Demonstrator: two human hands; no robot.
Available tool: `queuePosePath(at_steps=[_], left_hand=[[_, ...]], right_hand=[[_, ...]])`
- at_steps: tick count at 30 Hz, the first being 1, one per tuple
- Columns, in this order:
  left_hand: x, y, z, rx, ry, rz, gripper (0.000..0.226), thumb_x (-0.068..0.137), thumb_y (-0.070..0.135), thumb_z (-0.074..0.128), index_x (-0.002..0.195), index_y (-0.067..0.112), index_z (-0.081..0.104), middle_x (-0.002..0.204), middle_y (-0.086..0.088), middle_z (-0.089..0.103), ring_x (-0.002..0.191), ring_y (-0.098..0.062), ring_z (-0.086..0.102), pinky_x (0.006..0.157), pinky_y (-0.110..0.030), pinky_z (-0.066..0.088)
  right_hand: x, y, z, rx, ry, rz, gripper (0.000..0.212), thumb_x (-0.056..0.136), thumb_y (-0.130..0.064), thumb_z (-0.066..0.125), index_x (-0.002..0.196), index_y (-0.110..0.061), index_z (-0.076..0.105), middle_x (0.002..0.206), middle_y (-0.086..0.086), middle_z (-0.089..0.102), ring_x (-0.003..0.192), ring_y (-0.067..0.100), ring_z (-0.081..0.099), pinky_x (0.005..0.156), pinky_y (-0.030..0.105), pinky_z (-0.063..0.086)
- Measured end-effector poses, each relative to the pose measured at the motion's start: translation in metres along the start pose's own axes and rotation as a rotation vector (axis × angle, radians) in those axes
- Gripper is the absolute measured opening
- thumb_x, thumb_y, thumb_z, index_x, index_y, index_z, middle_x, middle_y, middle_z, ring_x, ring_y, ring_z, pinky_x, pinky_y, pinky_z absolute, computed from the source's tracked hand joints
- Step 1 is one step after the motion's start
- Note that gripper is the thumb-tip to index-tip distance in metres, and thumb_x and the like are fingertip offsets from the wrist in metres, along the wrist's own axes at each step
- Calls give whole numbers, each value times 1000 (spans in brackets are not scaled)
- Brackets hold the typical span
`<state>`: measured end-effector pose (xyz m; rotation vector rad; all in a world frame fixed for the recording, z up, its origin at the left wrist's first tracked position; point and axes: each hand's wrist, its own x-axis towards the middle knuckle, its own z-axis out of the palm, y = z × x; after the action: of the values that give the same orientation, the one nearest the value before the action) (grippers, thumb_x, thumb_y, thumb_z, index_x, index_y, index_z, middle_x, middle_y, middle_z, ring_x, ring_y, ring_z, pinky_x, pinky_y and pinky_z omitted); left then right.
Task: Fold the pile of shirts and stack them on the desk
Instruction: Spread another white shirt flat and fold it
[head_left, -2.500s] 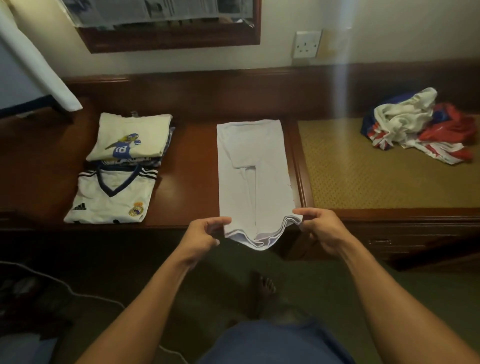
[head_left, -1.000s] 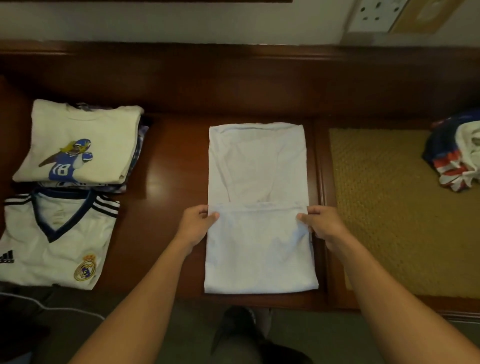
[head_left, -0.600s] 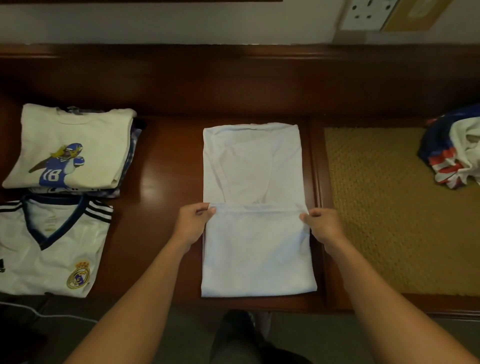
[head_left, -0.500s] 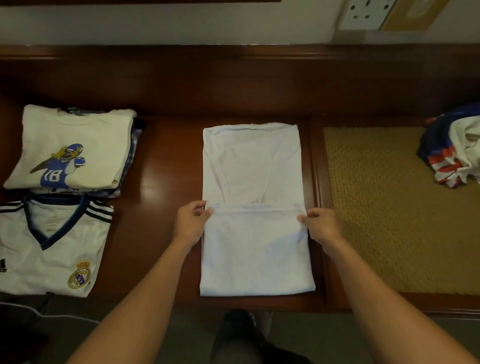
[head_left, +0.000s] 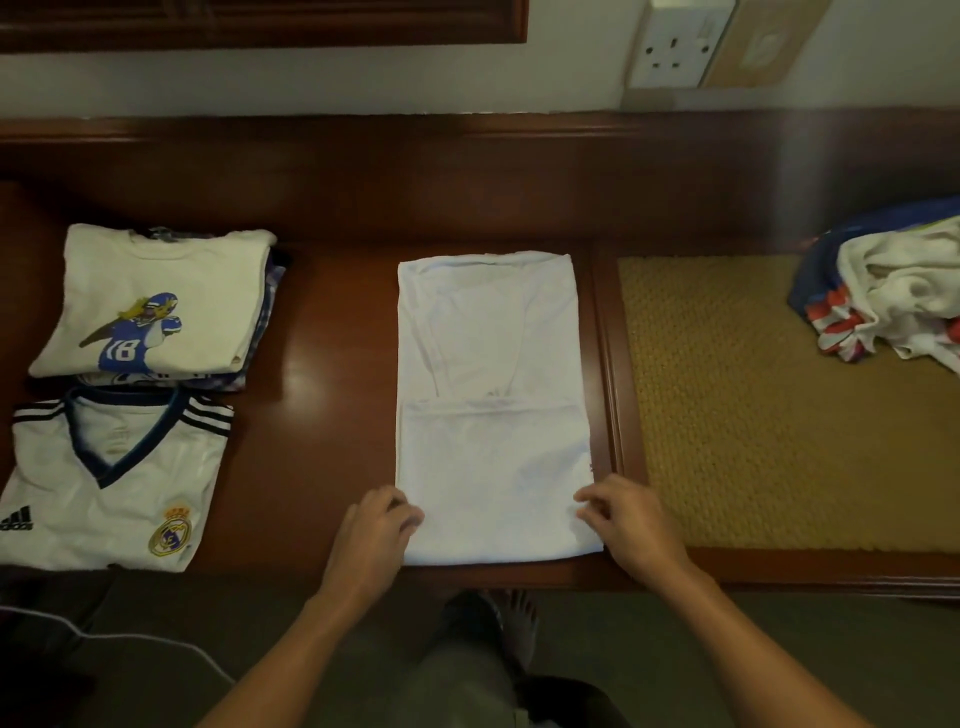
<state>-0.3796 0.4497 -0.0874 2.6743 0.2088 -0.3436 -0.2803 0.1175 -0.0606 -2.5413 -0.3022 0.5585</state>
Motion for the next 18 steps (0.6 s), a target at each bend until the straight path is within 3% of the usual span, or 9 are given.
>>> queuePosePath(at_steps=[4,7,12,15,18], left_hand=[[-20,-3,-5,76,-58,133,22,94,42,68,112,30,75,119,15,60,111,-8,54,95,-30,40],[-32,-5,-11,133,-80,190,33,89,42,73,120,30,72,130,14,59,119,-7,52,100,-28,31],[-37,-5,-19,177,-87,144,29,92,27,73,120,30,72,132,12,63,120,-9,55,99,-30,35],[-35,3,-25,165,-71,135,22,95,26,67,116,31,71,128,13,65,117,-9,54,98,-30,35],[-33,5,-26,128,-97,84,20,101,24,57,117,30,67,124,10,65,116,-12,54,98,-30,34]], right_hand=[[-22,5,4,-137,-148,-110,36,92,-38,70,127,-30,68,118,-16,60,107,3,57,89,25,53],[-31,15,12,-236,-142,-161,46,89,-33,74,134,-28,63,133,-11,54,120,10,53,94,29,53],[-32,19,26,-273,10,-167,21,89,-23,74,109,-25,77,117,-8,63,100,14,61,70,31,57],[-32,10,26,-250,67,-137,16,93,-21,68,106,-22,78,112,-7,67,99,14,62,73,31,57],[-32,4,15,-187,8,-116,21,98,-21,59,112,-22,75,113,-6,69,103,16,63,81,35,56]])
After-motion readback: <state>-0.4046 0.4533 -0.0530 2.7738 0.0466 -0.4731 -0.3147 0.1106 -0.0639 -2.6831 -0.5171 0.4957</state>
